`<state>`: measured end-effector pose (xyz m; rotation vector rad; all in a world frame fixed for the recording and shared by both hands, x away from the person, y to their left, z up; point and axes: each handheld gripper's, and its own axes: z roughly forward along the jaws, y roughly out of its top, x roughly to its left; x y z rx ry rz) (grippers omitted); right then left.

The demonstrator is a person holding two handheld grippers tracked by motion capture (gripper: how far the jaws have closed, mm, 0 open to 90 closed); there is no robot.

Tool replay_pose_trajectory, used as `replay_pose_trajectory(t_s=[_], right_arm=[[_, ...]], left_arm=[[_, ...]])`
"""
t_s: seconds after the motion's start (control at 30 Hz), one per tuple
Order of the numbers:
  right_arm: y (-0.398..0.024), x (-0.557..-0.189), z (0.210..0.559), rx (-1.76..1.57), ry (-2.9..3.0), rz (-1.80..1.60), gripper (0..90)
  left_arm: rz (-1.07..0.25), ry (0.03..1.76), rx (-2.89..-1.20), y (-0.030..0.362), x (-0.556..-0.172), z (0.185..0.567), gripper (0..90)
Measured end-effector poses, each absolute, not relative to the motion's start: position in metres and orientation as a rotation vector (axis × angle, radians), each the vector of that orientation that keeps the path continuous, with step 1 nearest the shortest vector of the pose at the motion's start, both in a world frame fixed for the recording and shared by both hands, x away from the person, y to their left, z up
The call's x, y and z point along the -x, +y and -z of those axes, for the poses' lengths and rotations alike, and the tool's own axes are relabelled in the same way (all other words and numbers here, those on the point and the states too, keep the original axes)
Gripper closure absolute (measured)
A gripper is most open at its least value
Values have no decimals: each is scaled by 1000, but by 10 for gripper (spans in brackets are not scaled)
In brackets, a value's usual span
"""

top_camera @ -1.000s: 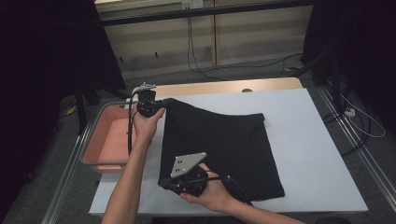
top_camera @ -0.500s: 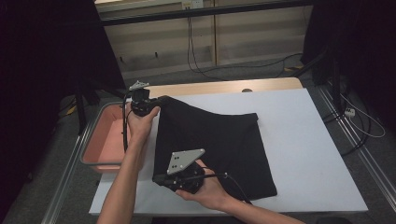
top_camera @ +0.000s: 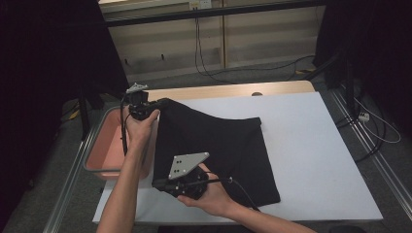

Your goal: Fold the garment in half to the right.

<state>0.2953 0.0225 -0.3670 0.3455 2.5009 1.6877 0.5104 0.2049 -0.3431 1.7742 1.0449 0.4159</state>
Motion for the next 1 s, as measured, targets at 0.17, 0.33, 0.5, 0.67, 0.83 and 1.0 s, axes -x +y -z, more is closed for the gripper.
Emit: replay_pose_trajectory(t_s=[0.17, 0.33, 0.5, 0.67, 0.83, 1.0], right_arm=[[26, -297, 365, -328, 2497, -1686, 880], [31, -299, 362, -313, 2495, -1686, 880], [34, -299, 358, -300, 2486, -1701, 880], [38, -301, 354, -290, 2478, -1707, 880], [44, -303, 350, -282, 2471, -1716, 880], [50, -305, 347, -278, 2467, -1721, 880]], left_arm=[[-431, 1053, -1777, 211, -510, 343, 865], [-438, 1057, -1763, 217, -510, 341, 865], [-447, 1065, -1756, 225, -509, 339, 865], [-451, 1074, -1743, 233, -509, 337, 865], [-458, 1076, -1741, 240, -509, 334, 865], [-470, 1084, -1732, 247, -508, 331, 864]])
